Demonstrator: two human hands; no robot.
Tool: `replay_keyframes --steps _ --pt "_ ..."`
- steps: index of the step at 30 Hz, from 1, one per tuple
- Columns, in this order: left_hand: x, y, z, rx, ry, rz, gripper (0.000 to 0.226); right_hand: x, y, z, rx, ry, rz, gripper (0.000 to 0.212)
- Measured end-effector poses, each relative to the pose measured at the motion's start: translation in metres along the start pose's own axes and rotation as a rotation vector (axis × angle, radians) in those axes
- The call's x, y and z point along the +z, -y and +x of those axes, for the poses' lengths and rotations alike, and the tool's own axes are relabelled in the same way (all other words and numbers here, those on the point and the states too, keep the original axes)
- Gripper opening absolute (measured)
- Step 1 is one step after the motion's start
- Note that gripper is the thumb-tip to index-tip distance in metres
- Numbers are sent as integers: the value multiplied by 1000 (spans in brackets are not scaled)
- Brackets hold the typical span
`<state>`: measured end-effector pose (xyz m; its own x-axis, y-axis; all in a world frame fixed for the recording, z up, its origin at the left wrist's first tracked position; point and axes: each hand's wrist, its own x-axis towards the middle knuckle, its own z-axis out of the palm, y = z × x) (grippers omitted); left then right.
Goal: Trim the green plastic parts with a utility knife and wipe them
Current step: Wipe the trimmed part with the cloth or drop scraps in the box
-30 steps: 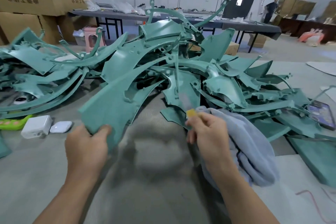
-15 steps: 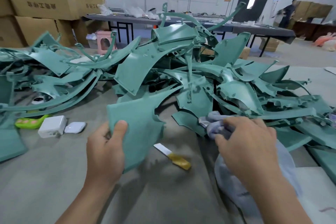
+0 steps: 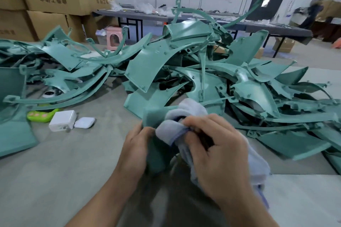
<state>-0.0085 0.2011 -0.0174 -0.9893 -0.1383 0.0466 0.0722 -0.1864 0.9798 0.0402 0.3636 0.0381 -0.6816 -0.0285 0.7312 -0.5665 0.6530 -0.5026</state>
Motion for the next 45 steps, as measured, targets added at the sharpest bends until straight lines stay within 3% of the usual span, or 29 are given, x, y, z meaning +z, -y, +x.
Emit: replay_keyframes --steps 5,8,12,15,20,22,25,28,31,35,38,42,45 --pt "-2 1 3 -177 -63 -221 33 45 1 -6 58 396 -40 34" --pt "-1 -1 8 -205 -86 -272 30 46 -7 -9 72 456 -138 62" --pt "0 2 9 -251 -64 -382 43 53 -10 -17 -14 519 -243 72" --pt "0 2 7 -197 -101 -342 37 60 -14 -17 -40 445 -328 70" --pt "5 -4 1 -75 -114 -189 30 59 -31 0 14 98 -391 58" --pt "3 -7 1 -83 -137 -145 32 56 -35 7 108 -29 -348 75" --pt "3 -10 2 -79 -176 -110 39 55 -40 12 173 -40 -246 105" --pt "3 -11 2 -53 -156 -69 43 57 -42 14 259 48 -144 89" --pt "0 -8 0 32 -67 -5 53 59 -38 9 75 76 -175 45" --pt "0 1 5 48 -50 -113 37 63 -20 -5 -191 103 -113 17" --pt "1 4 6 53 -54 -168 39 66 -12 -3 -179 108 -168 18" --pt "5 1 1 171 -10 -18 44 64 -8 5 2 153 -228 39" --pt "3 -5 -4 321 38 126 49 50 -13 7 24 206 -180 53"
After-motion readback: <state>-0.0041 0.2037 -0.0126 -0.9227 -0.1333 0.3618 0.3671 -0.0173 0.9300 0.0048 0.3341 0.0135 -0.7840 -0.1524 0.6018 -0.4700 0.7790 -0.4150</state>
